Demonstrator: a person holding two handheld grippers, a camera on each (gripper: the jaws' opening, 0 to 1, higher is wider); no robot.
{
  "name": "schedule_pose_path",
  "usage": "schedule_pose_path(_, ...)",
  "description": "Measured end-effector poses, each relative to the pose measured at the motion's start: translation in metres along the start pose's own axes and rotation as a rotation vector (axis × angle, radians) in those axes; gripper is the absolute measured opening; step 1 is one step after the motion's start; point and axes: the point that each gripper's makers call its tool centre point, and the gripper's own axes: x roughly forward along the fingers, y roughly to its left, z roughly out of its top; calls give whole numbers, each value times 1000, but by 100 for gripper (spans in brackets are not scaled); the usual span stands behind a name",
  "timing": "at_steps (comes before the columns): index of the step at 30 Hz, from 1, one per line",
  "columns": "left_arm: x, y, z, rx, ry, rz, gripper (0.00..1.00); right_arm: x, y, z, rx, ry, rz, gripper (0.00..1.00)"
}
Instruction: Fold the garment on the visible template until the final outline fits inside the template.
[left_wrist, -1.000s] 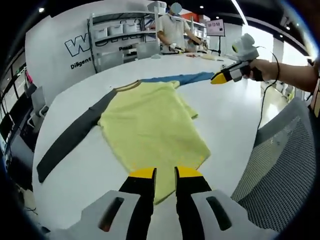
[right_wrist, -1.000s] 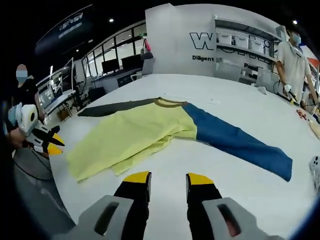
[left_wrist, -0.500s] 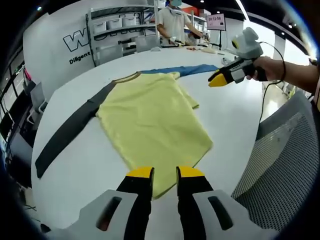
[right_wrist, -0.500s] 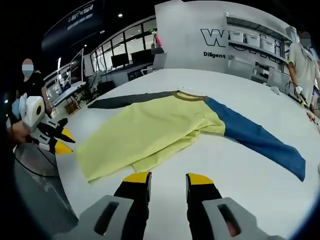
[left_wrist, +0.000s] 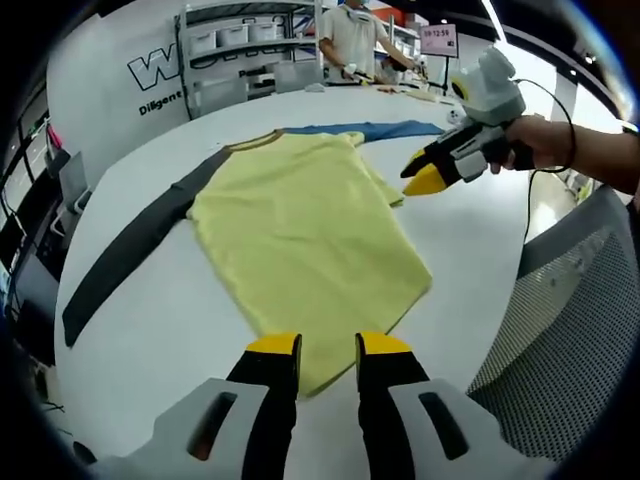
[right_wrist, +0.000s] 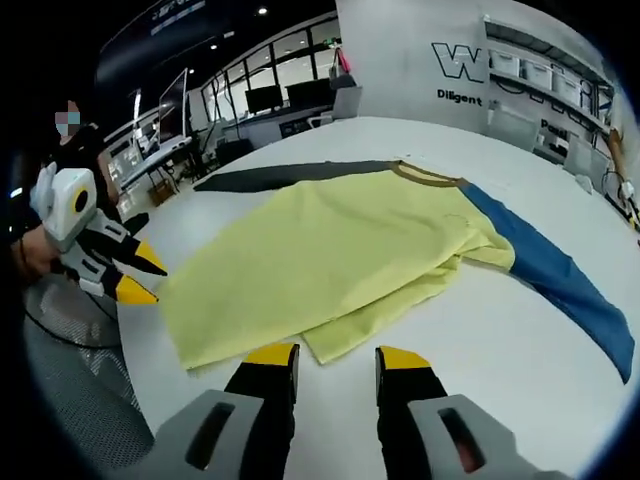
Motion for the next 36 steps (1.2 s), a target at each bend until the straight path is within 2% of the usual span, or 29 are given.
schedule_pose_path(4,2,2,-1,5,6,5,18,7,1,1,-19,13,1,24)
schedule_pose_path(6,3,3,-1,33,14,13,18,10,0,1,-42,21,-5,24)
schedule_pose_path(17,7,3,-4,22,34,-1,17,18,1,-2,-83,67,-15,21)
schedule_pose_path(24,9,2,-8,17,46,-5,17,19,1,-4,-107,78,-27,14)
schedule_pose_path(31,11,1,-13,1,61,-10,17,19,1,-1,-139,83,-50,0)
schedule_pose_path(36,14,0,-15,-29,57,-17,16,18,0,0,-114,82,-49,0)
